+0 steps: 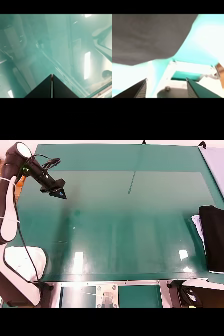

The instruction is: Fold the shirts.

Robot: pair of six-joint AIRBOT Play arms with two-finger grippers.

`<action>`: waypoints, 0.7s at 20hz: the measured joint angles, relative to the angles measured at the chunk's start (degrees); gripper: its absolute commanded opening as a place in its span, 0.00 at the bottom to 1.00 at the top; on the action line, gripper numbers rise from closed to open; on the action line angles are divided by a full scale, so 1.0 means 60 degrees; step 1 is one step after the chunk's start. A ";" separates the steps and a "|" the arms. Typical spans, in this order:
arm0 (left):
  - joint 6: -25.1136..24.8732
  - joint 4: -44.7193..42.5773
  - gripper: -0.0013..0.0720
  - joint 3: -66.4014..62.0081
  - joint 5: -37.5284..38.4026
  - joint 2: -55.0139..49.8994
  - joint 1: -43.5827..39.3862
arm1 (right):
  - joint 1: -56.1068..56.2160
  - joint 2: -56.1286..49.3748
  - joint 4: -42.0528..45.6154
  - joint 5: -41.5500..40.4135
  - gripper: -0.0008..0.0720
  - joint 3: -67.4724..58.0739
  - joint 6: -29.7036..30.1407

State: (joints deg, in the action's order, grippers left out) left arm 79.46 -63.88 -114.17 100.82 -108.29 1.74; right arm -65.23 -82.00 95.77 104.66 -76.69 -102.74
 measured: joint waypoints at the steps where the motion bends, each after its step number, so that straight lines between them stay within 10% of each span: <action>1: 0.0000 0.0007 0.05 -0.0004 0.0011 0.0000 0.0000 | 0.0095 -0.0015 0.0004 0.0011 0.17 0.0076 -0.0062; 3: 0.0040 0.0044 0.05 0.0004 0.0022 0.0040 0.0000 | 0.0499 -0.0018 -0.0477 -0.0066 0.03 -0.0124 -0.0117; 14: 0.0430 -0.0131 0.05 0.2208 -0.0623 0.3541 -0.0845 | 0.7632 0.2084 -0.2951 -0.4171 0.03 0.0783 0.1093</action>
State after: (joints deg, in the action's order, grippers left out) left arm 82.04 -64.66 -100.92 97.08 -87.05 -3.33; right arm -19.44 -69.49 78.06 79.64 -71.99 -96.18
